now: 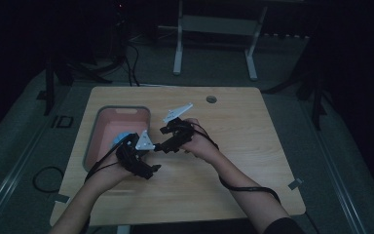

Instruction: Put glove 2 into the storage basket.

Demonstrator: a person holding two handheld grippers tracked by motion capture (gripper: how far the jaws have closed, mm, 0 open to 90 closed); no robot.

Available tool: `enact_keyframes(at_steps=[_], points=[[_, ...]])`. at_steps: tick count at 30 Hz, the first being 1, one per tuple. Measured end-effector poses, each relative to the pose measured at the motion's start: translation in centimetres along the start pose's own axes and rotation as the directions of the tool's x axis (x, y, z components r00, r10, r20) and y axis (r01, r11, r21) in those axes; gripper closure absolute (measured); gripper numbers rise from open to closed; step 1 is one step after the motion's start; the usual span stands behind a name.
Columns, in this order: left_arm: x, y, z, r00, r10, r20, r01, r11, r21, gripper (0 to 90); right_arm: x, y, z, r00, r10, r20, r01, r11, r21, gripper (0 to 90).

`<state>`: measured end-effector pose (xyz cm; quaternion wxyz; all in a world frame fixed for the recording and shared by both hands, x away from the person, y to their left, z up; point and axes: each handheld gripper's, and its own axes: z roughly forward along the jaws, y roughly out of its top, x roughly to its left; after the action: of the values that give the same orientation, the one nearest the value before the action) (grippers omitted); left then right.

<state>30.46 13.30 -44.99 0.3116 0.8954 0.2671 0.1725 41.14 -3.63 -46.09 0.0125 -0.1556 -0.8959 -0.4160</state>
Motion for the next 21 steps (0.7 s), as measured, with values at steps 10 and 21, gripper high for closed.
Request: enact_keyframes(at_steps=[10,21], points=[[-1.4,0.5,1.1,0.9992,0.010,0.038,-0.009,0.9998,-0.015,10.9,-0.2,-2.4,-1.7,0.9995,-0.004,0.030,0.004,1.000,0.005,17.3],[-3.0,1.3,2.6,0.9945,0.037,0.098,-0.034,0.9988,-0.035,11.0,-0.4,-6.0,-3.2,0.9987,0.015,0.048,-0.016,1.000,0.024,16.2]])
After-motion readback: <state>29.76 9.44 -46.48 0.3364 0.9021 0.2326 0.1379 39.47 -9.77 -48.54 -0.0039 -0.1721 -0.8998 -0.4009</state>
